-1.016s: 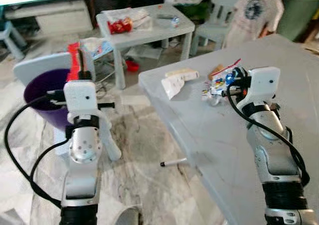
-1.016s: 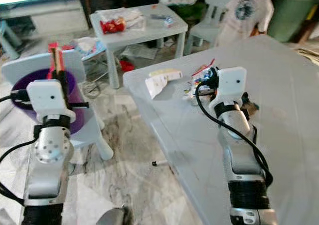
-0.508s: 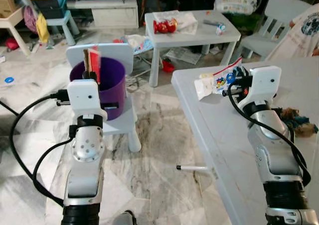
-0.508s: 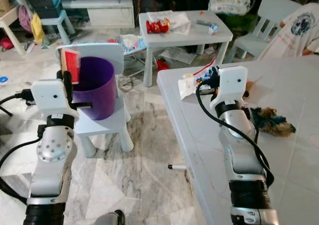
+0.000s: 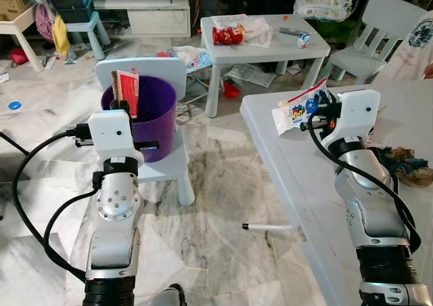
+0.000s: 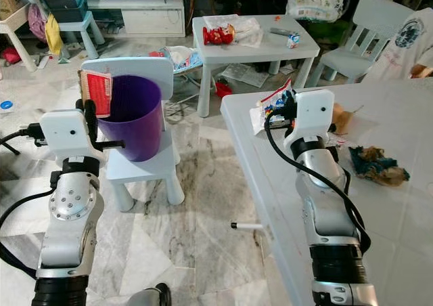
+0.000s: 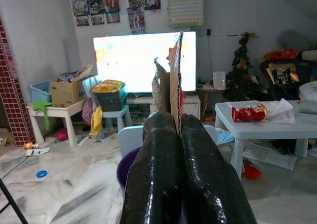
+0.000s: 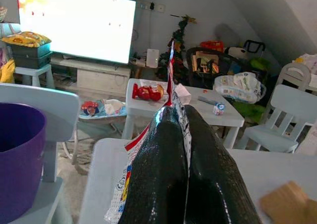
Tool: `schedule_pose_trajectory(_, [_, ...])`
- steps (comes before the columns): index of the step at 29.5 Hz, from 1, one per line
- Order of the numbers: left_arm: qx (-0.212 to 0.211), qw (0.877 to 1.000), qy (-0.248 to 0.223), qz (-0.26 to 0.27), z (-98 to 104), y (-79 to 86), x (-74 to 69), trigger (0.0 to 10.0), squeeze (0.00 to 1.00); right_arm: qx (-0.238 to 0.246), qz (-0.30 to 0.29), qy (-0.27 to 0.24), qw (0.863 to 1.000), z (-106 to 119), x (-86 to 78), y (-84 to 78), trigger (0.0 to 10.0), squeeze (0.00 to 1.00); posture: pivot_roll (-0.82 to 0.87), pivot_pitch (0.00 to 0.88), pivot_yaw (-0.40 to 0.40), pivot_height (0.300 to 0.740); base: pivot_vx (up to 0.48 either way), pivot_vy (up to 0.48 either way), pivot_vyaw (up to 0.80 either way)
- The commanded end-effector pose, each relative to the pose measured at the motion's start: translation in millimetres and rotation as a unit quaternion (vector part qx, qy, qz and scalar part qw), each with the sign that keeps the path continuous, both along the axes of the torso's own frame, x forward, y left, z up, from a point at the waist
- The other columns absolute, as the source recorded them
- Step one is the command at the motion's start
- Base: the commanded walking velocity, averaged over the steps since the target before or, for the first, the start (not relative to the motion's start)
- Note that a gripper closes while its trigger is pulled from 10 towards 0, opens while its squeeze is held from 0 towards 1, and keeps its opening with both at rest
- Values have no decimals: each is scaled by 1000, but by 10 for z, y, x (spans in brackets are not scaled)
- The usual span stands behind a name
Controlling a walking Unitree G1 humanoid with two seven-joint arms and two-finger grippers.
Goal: Picking trash to rubbish bin
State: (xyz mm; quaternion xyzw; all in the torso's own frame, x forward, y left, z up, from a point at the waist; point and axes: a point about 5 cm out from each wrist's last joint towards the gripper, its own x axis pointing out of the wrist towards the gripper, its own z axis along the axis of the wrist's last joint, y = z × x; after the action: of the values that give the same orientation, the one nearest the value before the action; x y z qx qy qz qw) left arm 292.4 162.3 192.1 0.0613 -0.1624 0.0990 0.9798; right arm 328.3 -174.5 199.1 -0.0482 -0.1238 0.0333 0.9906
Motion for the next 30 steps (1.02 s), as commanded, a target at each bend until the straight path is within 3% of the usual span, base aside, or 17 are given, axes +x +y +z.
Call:
schedule_pose_trajectory(1, [1,1000,6,-6,-12,-15,6,0,0,0,-1,-4,1000,38,4,-25,0,0,33,93,-93,740,0,345,0])
schedule_pose_trajectory(27, [-1,1000,13,-2,-42,-13,13,0,0,-2,-2,-2,1000,34,-2,-37,0,0,26,99,-95,740,0,370,0])
schedule_pose_trajectory(30, [4,1000,10,-1,-34,-11,12,0,0,-4,-1,-3,1000,38,-2,-32,0,0,26,99,-95,740,0,0,0])
